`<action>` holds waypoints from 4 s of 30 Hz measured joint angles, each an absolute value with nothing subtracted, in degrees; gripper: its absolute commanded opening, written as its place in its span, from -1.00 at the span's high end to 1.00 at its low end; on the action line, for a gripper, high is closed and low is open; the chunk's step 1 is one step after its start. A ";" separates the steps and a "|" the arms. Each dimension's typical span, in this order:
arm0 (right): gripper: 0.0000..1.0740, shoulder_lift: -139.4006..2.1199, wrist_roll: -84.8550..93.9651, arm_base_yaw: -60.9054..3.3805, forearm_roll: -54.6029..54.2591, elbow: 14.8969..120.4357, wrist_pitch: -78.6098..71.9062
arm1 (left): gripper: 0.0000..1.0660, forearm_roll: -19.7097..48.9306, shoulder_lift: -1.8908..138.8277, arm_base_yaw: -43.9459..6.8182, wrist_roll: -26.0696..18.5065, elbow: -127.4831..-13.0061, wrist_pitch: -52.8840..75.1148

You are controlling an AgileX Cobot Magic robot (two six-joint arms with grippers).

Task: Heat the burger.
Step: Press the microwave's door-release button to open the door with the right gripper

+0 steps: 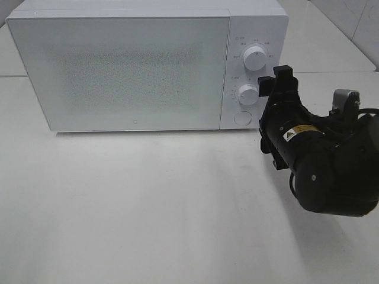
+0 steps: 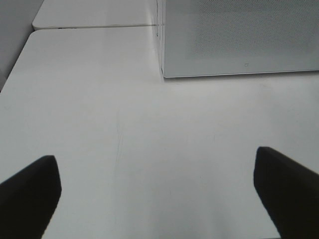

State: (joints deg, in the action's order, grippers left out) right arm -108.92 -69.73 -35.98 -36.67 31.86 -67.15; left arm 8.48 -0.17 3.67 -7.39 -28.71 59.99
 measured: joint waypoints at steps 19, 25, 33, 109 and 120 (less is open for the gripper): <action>-0.42 -85.31 -1.15 -24.92 -31.05 38.33 -2.81 | -0.94 8.48 -0.17 3.67 -7.39 -28.71 59.99; -0.42 -85.20 8.42 -21.08 -24.06 43.83 18.85 | -0.94 8.48 -0.17 3.67 -7.39 -28.71 59.99; -0.42 -81.99 2.29 -20.57 -5.73 48.47 36.67 | -0.94 8.48 -0.17 3.67 -7.39 -28.71 59.99; -0.42 0.23 0.00 -7.73 0.57 28.99 59.24 | -0.94 8.48 -0.17 3.67 -7.39 -28.71 59.99; -0.42 -5.96 0.00 -7.73 0.57 30.31 48.82 | -0.94 8.48 -0.17 3.67 -7.39 -28.71 59.99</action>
State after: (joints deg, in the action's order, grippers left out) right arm -5.96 0.00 -7.73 0.57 30.31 48.82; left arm 8.48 -0.17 3.67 -7.39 -28.71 59.99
